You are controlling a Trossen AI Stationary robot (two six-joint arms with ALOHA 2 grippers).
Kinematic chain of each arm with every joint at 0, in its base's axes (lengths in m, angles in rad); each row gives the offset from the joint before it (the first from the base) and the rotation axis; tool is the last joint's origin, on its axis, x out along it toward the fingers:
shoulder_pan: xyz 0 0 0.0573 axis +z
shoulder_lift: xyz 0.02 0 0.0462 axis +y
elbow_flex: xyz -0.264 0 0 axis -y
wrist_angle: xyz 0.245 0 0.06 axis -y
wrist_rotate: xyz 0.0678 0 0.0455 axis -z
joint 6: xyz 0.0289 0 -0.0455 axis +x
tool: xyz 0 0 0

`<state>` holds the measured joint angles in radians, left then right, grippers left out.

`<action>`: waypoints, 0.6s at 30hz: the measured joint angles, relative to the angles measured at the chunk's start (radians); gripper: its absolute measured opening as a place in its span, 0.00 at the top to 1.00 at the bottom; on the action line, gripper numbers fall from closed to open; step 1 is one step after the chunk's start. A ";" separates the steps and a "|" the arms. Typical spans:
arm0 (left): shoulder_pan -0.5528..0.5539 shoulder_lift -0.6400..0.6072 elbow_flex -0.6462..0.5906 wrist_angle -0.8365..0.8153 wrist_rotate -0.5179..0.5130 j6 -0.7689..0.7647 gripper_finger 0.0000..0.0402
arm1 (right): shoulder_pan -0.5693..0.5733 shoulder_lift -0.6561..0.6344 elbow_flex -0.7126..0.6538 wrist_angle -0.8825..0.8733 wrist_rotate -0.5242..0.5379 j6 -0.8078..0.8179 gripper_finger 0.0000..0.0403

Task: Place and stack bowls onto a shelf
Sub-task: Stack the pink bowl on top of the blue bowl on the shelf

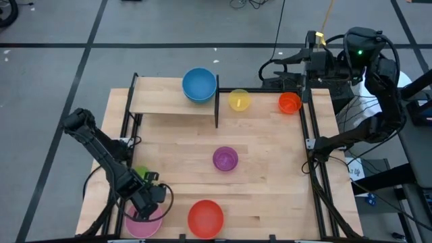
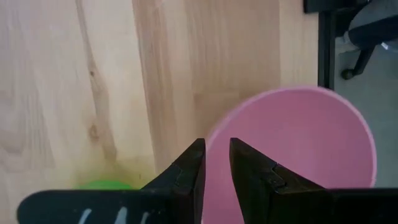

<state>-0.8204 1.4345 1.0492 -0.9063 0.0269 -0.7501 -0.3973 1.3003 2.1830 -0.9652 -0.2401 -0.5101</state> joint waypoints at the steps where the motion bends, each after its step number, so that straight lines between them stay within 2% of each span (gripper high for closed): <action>1: -0.003 0.000 -0.005 0.002 -0.001 -0.007 0.81 | 0.000 0.000 0.000 0.000 0.000 0.000 0.72; 8: -0.026 0.000 -0.045 0.003 0.001 -0.012 0.81 | 0.000 0.000 0.000 -0.010 0.000 -0.001 0.72; 18: -0.044 0.000 -0.103 0.092 0.002 -0.015 0.81 | 0.000 0.000 0.000 -0.016 0.000 0.000 0.72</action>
<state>-0.8648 1.4345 0.9460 -0.8142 0.0288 -0.7654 -0.3973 1.3006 2.1830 -0.9810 -0.2405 -0.5102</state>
